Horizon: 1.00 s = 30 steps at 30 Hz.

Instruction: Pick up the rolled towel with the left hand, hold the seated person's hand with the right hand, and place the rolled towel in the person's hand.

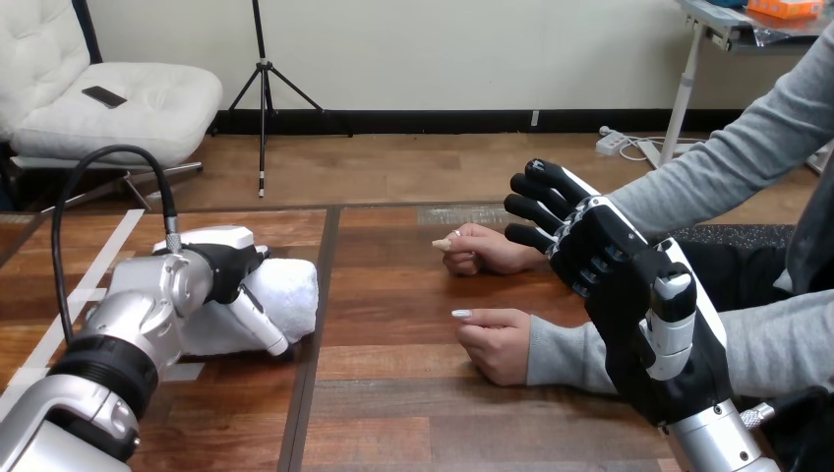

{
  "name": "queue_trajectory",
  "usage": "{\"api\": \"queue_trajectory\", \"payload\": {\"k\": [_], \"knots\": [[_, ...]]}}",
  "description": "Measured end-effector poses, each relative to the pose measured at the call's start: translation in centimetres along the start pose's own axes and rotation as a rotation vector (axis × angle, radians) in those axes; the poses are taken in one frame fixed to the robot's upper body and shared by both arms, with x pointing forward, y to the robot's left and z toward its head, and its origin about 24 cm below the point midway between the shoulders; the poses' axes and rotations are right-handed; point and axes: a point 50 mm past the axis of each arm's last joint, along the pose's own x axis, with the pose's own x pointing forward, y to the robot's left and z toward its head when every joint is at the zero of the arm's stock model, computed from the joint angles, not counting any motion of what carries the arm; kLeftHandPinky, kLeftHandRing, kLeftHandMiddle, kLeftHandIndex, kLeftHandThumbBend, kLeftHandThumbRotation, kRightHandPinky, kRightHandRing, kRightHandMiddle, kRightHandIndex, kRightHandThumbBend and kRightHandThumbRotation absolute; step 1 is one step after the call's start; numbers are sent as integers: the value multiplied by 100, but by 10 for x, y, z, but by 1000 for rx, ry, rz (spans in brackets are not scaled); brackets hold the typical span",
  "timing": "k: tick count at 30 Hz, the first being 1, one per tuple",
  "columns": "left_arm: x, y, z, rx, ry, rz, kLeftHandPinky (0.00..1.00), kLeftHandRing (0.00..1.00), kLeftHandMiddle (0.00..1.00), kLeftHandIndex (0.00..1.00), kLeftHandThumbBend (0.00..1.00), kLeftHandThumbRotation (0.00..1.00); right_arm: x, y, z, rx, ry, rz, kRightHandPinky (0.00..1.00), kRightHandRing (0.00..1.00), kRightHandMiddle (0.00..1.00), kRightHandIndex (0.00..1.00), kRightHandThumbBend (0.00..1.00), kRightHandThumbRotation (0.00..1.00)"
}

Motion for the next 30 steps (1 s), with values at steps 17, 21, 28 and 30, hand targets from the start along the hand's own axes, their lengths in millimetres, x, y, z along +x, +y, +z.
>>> {"api": "queue_trajectory", "payload": {"k": [17, 21, 28, 30], "knots": [[3, -1, 3, 29, 29, 31, 55, 71, 79, 80, 100, 6, 0, 0, 0, 1, -2, 1, 84, 89, 89, 88, 100, 100], [4, -2, 5, 26, 29, 53, 42, 55, 66, 74, 98, 3, 0, -1, 0, 6, -5, -1, 84, 89, 89, 88, 100, 100], [4, -1, 6, 21, 23, 102, 29, 38, 48, 56, 87, 0, -1, -2, 1, 10, -8, -6, 83, 89, 89, 88, 100, 100], [4, -1, 6, 18, 22, 115, 29, 38, 46, 53, 85, 0, -1, -2, 1, 10, -9, -8, 83, 88, 89, 88, 100, 100]]}}
